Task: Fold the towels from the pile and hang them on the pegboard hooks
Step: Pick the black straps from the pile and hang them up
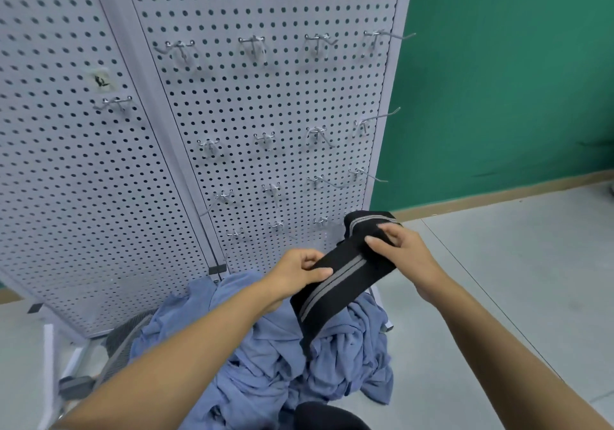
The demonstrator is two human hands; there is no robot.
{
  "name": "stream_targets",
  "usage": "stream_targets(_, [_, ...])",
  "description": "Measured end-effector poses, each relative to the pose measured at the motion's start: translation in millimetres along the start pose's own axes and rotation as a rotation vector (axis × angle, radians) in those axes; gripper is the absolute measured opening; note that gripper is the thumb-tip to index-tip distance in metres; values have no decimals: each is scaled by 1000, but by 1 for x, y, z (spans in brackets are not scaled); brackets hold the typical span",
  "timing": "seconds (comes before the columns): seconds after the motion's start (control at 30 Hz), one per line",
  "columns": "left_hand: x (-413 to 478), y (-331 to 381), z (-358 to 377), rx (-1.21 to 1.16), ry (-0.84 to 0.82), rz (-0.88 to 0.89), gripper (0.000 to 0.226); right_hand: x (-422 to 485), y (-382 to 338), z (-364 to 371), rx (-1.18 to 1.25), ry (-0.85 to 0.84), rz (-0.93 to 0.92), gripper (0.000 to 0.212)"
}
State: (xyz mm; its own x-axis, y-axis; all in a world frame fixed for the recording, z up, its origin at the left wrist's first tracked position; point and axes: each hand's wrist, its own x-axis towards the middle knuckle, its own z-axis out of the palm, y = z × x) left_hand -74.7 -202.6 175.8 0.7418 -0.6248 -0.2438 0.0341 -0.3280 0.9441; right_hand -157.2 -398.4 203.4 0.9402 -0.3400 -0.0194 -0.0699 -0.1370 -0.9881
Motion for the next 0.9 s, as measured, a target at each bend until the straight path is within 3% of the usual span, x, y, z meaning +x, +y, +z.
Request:
stream_targets(0.13, [13, -6, 15, -25, -25, -24, 13, 0, 23, -10, -3, -55, 153, 23])
stream_targets(0.23, [26, -10, 24, -49, -10, -98, 11, 13, 29, -14, 52, 93, 108, 22])
stream_targets(0.3, [37, -15, 24, -89, -22, -190, 24, 27, 27, -16, 57, 147, 74, 18])
stream_targets(0.4, [50, -29, 18, -228, -63, -312, 37, 51, 24, -20, 16, 153, 54, 18])
stream_targets(0.5, [57, -43, 12, -394, -92, -352, 28, 75, 29, -20, -77, 137, 62, 21])
stream_targets(0.67, [81, -52, 3, -783, 63, -253, 18, 115, 39, -11, -106, 162, 74, 24])
stream_targets(0.77, [96, -50, -3, -854, 187, -234, 15, 136, 39, -3, -104, 163, 70, 26])
stream_targets(0.9, [121, -57, -10, -989, 284, -292, 16, 148, 45, 8, -439, 201, -76, 28])
